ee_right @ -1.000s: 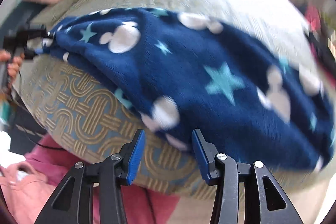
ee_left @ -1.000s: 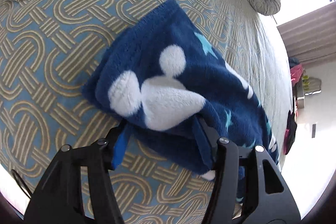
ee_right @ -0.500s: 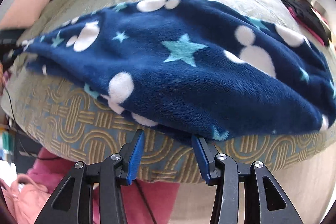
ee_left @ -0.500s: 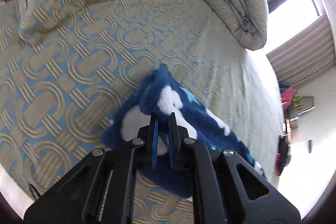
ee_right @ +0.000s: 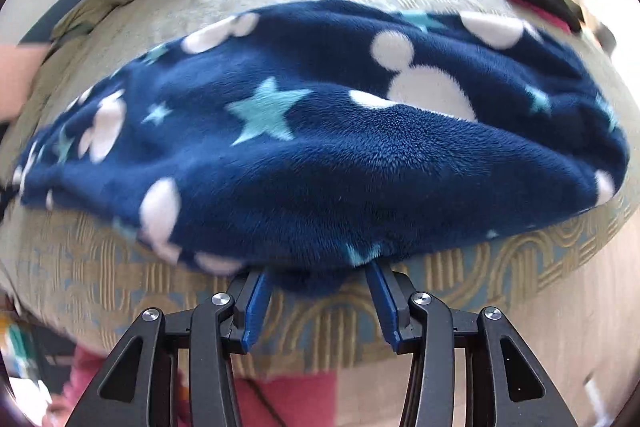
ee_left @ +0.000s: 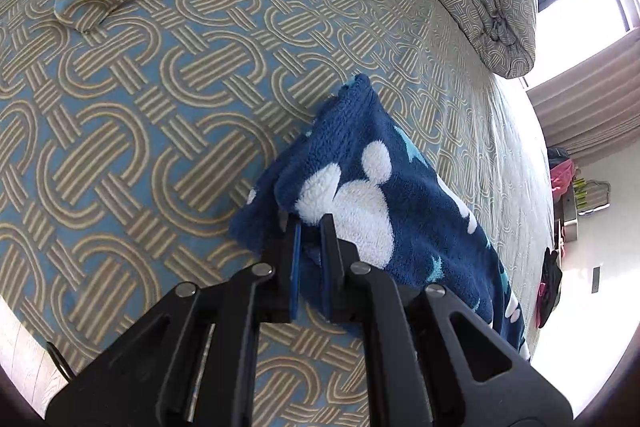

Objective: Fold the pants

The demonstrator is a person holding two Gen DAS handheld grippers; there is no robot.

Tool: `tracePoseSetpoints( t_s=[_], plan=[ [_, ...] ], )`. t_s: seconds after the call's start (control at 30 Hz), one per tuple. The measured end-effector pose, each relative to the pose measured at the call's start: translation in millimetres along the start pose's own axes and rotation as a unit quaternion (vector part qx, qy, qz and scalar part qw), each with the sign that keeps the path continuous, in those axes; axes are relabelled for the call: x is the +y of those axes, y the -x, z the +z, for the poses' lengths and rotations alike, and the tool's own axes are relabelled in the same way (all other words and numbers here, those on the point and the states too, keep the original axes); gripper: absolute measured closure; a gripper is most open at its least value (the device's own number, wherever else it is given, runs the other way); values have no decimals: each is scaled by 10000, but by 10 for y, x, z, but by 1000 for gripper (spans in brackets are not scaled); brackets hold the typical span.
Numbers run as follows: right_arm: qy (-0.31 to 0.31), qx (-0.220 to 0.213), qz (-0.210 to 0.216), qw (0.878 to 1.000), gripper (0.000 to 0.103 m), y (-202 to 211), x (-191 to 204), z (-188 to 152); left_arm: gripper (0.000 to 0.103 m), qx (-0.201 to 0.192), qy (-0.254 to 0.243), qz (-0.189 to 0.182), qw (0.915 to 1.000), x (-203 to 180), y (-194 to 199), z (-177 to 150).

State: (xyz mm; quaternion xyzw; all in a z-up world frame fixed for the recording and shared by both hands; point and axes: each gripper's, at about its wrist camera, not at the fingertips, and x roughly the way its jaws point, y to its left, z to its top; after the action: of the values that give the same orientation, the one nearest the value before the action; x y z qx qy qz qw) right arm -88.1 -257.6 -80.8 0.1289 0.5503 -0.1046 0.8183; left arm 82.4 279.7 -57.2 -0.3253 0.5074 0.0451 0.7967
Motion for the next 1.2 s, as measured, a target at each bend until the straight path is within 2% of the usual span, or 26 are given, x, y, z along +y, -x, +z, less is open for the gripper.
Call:
tracePoseSetpoints(
  t_s=[0.03, 0.1, 0.2, 0.27, 0.3, 0.4, 0.47, 0.57, 0.67, 0.7, 0.73, 0.77, 0.83, 0.97, 1.0, 1.03, 1.07, 1.13, 1.2],
  plan=[
    [-277, -64, 75, 9996, 89, 12, -48, 31, 93, 2, -19, 7, 10000, -3, 7, -1],
    [-547, -148, 302, 9979, 92, 142, -128, 55, 93, 0, -107, 22, 9999, -35, 35, -3],
    [-160, -353, 209, 9990, 94, 472, -102, -25, 93, -11, -276, 182, 9995, -41, 41, 0],
    [-64, -202, 52, 9998, 98, 545, -99, -91, 93, 87, -230, 240, 9994, 25, -27, -20],
    [-178, 66, 72, 9998, 99, 492, -149, -152, 93, 125, -167, 243, 9995, 63, -54, -34],
    [-227, 748, -67, 9969, 99, 244, -217, -290, 93, 190, 7, 161, 9997, 150, -76, -85],
    [-252, 885, -117, 9957, 99, 188, -228, -332, 93, 169, -22, 204, 9996, 159, -33, -94],
    [-111, 487, 176, 9986, 98, 350, -92, -157, 93, -20, -40, 393, 9992, 159, 89, -70],
    [452, 96, 736, 9962, 86, 506, 250, 55, 88, -15, 33, 245, 9997, 128, 190, -78],
    [550, 95, 1051, 9929, 80, 502, 363, 118, 85, 48, 31, 189, 9998, 93, 208, -107],
    [537, 164, 1477, 9874, 79, 471, 494, 171, 77, 155, -42, 65, 9999, 20, 220, -176],
    [483, 222, 1722, 9836, 78, 442, 582, 189, 67, 255, -118, -18, 9996, -41, 212, -233],
    [286, 419, 2217, 9738, 78, 326, 762, 173, 58, 622, -445, -234, 9968, -227, 130, -385],
    [-276, 781, 2921, 9528, 78, 45, 882, 194, 58, 1318, -837, -686, 9854, -573, -175, -648],
    [-544, 872, 3124, 9444, 78, -39, 875, 197, 58, 1423, -816, -754, 9836, -629, -250, -673],
    [-962, 991, 3425, 9293, 77, -157, 839, 202, 58, 1472, -796, -810, 9826, -667, -294, -677],
    [-1218, 1062, 3588, 9193, 75, -219, 810, 206, 58, 1520, -800, -902, 9810, -715, -358, -673],
    [-1825, 1207, 3780, 8996, 59, -359, 756, 192, 58, 1625, -779, -898, 9795, -773, -459, -640],
    [-2166, 1336, 3778, 8902, 52, -410, 771, 179, 58, 1700, -677, -943, 9786, -802, -526, -613]
  ],
)
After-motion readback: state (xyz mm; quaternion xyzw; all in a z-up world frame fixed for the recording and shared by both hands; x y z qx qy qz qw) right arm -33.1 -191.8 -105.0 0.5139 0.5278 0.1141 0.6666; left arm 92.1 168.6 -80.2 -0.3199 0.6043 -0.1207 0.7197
